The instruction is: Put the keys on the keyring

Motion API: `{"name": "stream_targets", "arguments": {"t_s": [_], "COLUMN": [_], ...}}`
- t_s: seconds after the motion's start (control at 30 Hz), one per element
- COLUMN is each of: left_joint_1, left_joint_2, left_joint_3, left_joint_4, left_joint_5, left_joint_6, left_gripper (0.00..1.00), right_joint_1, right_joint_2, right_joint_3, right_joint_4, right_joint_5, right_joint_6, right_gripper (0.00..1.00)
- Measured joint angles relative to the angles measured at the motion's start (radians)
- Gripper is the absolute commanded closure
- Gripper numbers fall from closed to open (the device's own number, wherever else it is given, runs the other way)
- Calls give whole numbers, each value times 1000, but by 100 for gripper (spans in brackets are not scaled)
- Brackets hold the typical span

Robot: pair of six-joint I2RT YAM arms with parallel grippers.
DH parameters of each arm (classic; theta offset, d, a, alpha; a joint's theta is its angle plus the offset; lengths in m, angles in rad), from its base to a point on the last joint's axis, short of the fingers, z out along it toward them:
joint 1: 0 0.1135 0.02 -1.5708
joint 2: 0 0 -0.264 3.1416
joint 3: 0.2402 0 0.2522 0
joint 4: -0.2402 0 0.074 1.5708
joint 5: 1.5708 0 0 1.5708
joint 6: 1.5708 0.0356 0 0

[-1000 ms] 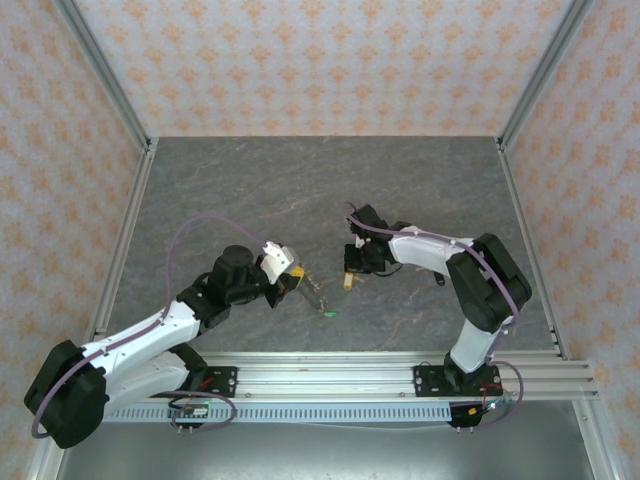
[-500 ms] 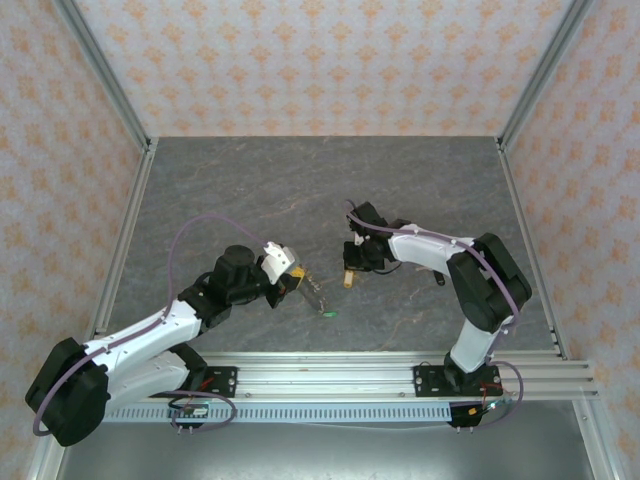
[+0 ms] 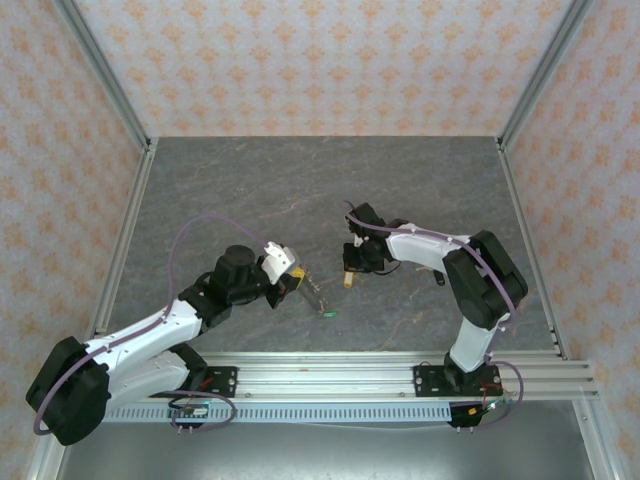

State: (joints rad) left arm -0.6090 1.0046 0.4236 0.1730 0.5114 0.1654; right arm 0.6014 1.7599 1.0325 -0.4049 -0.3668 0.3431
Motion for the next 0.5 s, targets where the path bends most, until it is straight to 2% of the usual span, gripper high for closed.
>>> {"name": "stream_targets", "arguments": {"t_s": [0.27,0.37,0.5], "left_joint_1": [0,0,0], "left_joint_2": [0,0,-1], "left_joint_3": [0,0,0], "left_joint_4": [0,0,0], "left_joint_5": [0,0,0], "left_joint_6": [0,0,0], "left_gripper": [100,100,100], "right_joint_1": [0,0,2], "right_joint_2": [-1,-10,-99], "right_joint_3": [0,0,-35], "right_joint_4": [0,-2,23], "right_joint_5": [4,9,18], "right_joint_6": [-4,-6,-27], "right_gripper": [97,98,98]}}
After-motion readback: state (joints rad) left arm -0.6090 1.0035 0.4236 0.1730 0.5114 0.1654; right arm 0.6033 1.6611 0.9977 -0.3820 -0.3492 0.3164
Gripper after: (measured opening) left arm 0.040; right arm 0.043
